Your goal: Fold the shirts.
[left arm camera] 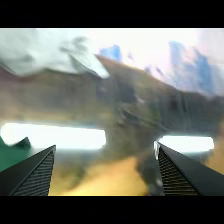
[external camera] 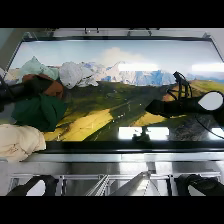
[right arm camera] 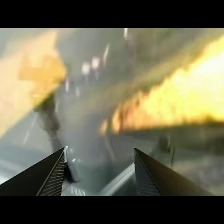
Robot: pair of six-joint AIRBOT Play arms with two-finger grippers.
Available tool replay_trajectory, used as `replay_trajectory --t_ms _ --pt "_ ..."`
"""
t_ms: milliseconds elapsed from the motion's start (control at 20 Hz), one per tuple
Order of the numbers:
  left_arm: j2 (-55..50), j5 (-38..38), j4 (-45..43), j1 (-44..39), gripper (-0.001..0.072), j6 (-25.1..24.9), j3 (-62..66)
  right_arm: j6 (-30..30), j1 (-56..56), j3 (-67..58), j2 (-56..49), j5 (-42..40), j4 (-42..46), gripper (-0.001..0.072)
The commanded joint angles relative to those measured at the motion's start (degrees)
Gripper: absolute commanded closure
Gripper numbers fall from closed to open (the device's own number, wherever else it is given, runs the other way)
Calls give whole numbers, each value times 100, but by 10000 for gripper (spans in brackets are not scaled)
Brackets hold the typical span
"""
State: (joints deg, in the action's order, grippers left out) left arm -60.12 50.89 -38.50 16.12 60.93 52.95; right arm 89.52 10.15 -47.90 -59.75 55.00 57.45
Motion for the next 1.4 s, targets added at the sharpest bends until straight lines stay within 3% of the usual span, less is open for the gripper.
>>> replay_trajectory --t_ms 0,150,300,500,550,600,700,850,950,1000,1050,1200,1350 --pt "-2247 11 -103 271 -13 -435 1694 -129 -4 -413 -730 -525 -13 223" --pt "-3956 -4 -256 -63 -13 -538 3187 -127 -7 -455 -1071 -817 -13 204" --pt "-5366 155 -988 -468 -13 -72 4629 -125 -7 -455 -1211 -870 -15 205" --pt "-6419 374 -1598 -866 -10 313 5858 -127 -7 -457 -1215 -870 -13 206" --pt "-6572 662 -1720 -935 37 323 6107 -125 -7 -457 -1215 -870 -15 207" --pt "-6658 933 -1794 -990 183 326 6299 -127 -7 -461 -1215 -870 -13 208" --pt "-6594 1478 -1681 -1027 685 321 6616 -127 -7 -461 -1209 -866 -13 210" --pt "-5897 1661 -1180 -1027 708 302 6647 -129 -7 -483 -1176 -850 -9 212" --pt "-5187 1856 -173 -1027 684 295 6435 -133 -7 -485 -1084 -850 0 223" --pt "-4815 2114 542 -1036 682 269 6277 -136 -9 -496 -1014 -848 57 386" --pt "-4513 2514 1244 -1086 682 164 6177 -275 -11 -516 -914 -844 131 692" --pt "-3950 3956 2253 -1530 682 328 6146 -428 -203 -544 -435 -717 208 689" --pt "-3650 4542 1829 -2310 682 817 6146 -428 -599 -544 177 -275 212 689"
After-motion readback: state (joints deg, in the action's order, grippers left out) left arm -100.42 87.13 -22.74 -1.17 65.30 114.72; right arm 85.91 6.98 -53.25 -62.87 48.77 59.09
